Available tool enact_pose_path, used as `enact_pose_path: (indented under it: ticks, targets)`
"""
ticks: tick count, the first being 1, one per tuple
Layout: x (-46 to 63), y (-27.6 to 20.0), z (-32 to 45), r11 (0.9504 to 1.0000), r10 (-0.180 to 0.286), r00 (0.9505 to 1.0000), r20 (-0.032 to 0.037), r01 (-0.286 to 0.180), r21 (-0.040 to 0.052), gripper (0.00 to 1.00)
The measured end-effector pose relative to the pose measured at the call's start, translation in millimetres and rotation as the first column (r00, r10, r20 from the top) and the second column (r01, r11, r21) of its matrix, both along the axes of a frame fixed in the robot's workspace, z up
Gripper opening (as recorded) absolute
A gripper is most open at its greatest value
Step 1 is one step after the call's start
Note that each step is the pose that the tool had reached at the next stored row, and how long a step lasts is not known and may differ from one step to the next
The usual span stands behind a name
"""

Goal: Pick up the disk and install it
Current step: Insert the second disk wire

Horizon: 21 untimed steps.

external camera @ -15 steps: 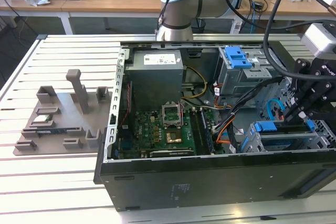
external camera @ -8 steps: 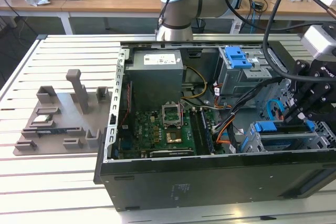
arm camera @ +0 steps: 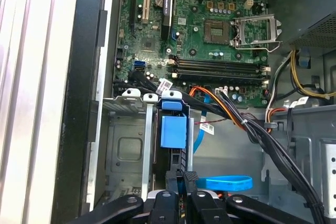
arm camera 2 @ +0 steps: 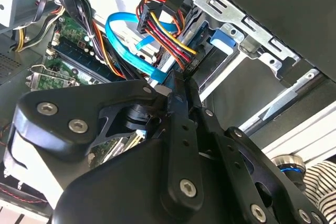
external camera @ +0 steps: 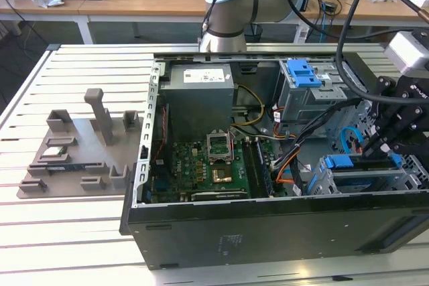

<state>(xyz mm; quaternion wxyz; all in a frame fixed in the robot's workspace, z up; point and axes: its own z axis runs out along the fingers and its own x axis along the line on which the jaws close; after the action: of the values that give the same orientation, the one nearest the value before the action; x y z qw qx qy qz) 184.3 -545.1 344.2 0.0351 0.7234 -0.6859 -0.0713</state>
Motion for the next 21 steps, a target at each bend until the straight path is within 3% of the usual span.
enact_pose_path:
  ticks: [7, 12, 14, 15, 17, 21]
  targets:
    - [0.3, 0.0, -6.8, 1.0000, 0.000, 1.0000, -0.0065, 0.000, -0.0009, 0.16]
    - [0.2, 0.0, -8.3, 1.0000, 0.000, 1.0000, -0.0070, 0.000, 0.0004, 0.16]
    - [0.2, 0.0, -8.0, 1.0000, 0.000, 1.0000, -0.0068, 0.000, -0.0005, 0.24]
    - [0.2, 0.0, -6.3, 1.0000, 0.000, 1.0000, -0.0067, 0.000, -0.0010, 0.24]
    - [0.2, 0.4, 8.9, 1.0000, 0.000, 1.0000, -0.0068, 0.000, -0.0010, 0.24]
    - [0.2, 0.9, 16.6, 1.0000, 0.000, 1.0000, -0.0067, 0.000, -0.0010, 0.16]
